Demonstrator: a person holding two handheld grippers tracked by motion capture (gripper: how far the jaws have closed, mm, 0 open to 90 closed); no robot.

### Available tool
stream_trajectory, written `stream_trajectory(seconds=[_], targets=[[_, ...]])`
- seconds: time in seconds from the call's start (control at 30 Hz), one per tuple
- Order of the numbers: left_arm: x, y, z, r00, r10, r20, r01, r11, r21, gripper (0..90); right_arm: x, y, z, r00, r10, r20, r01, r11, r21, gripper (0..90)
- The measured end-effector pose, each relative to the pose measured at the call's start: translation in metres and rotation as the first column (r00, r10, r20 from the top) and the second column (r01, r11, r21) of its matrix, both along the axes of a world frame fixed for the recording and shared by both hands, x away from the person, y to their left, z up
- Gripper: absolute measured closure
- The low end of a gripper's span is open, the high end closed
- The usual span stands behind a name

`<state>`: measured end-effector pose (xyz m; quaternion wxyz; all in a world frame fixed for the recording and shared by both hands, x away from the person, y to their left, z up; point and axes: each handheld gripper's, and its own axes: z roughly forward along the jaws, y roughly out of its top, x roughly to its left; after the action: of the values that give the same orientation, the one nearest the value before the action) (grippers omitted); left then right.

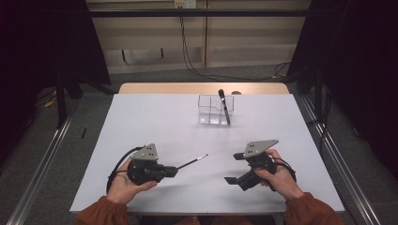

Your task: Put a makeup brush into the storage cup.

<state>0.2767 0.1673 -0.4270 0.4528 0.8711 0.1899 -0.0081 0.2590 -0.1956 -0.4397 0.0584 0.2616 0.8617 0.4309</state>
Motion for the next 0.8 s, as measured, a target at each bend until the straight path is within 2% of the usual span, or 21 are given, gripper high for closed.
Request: stream_trajectory(seconds=[0.1,0.23,0.37,0.5,0.6,0.8], targets=[[0.000,0.002,0.000,0.9998,0.015,0.009,-0.015,0.9995,-0.028,85.4,-0.002,0.002,-0.002,0.9999,-0.006,0.013,0.006,1.000,0.011,6.4],[0.000,0.003,-0.001,0.9994,0.027,0.021,-0.026,0.9986,-0.046,85.3,-0.002,0.004,-0.006,0.9978,-0.040,0.054,0.037,0.998,0.056,5.6],[-0.001,0.003,-0.003,0.9989,0.041,0.025,-0.039,0.9965,-0.075,85.3,-0.003,0.006,-0.007,0.9946,-0.052,0.090,0.043,0.994,0.097,5.9],[-0.001,0.002,-0.003,0.9981,0.048,0.038,-0.044,0.9935,-0.106,85.3,-0.004,0.009,-0.008,0.9936,-0.048,0.103,0.035,0.991,0.129,5.8],[-0.002,0.002,-0.004,0.9970,0.056,0.053,-0.048,0.9895,-0.136,85.3,-0.004,0.010,-0.008,0.9955,-0.028,0.090,0.016,0.990,0.137,4.1],[-0.003,0.001,-0.003,0.9961,0.056,0.069,-0.044,0.9838,-0.174,85.3,-0.003,0.013,-0.010,0.9933,-0.022,0.114,0.006,0.990,0.143,4.9]])
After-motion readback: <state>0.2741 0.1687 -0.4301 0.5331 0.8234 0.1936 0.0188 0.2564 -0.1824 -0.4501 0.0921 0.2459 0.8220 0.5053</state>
